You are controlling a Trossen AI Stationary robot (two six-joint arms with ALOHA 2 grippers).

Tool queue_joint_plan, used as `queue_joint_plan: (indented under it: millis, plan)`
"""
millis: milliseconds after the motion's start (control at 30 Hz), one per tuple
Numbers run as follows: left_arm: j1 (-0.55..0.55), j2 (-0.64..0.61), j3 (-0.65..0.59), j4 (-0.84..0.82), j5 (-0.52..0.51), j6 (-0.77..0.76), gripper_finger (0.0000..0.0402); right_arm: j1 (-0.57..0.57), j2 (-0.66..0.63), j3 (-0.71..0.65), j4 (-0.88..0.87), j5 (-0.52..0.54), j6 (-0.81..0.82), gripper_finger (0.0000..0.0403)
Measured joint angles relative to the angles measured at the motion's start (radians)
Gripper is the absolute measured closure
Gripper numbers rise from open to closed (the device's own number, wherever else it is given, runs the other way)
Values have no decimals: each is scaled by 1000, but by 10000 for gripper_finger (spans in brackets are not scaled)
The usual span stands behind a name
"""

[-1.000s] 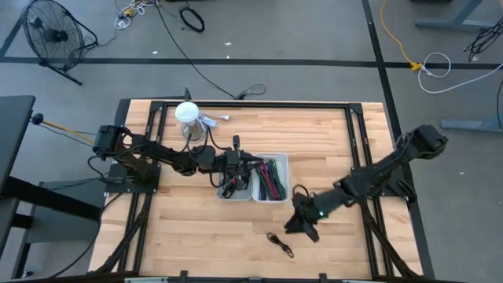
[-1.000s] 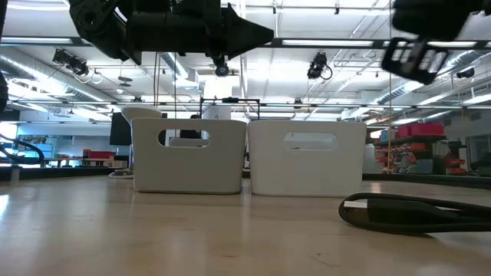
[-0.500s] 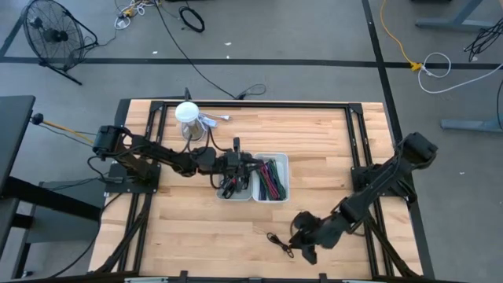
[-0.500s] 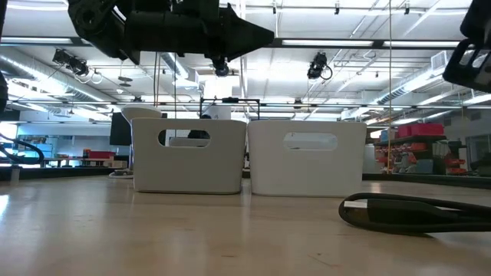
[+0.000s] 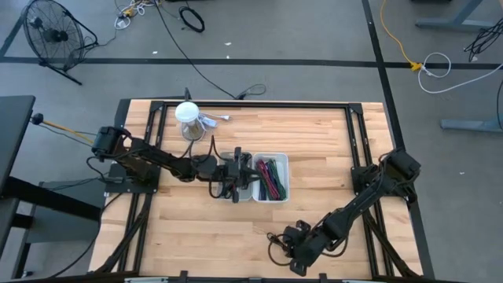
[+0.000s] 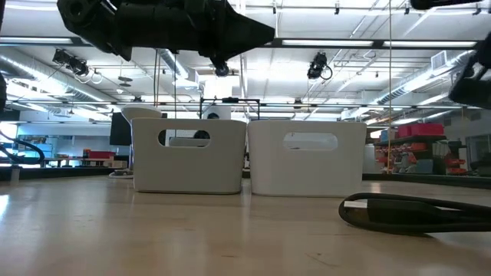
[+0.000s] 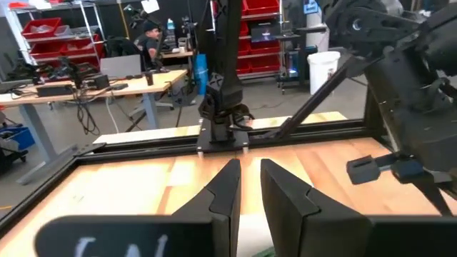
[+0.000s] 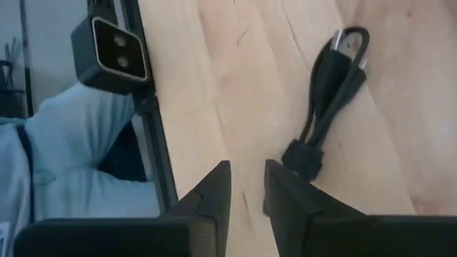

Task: Pick & Place USB Port
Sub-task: Put the black charger cable into the gray bin

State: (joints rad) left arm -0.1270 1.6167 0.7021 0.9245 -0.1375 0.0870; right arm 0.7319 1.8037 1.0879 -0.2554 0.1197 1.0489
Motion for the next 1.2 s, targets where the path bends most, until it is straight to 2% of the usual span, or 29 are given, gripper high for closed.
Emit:
queue_joint_plan:
  millis: [367, 833, 967, 1200]
  plan:
    - [-64, 0, 0, -20, 0, -28, 342, -41, 47, 4, -5, 65, -18, 306]
    - [-79, 0, 0, -38, 0, -25, 342, -58, 63, 5, -14, 56, -33, 306]
    - [-79, 0, 0, -41, 0, -25, 342, -58, 64, 5, -16, 82, -34, 306]
    - [-79, 0, 0, -40, 0, -25, 342, -59, 128, 5, 15, 56, -25, 306]
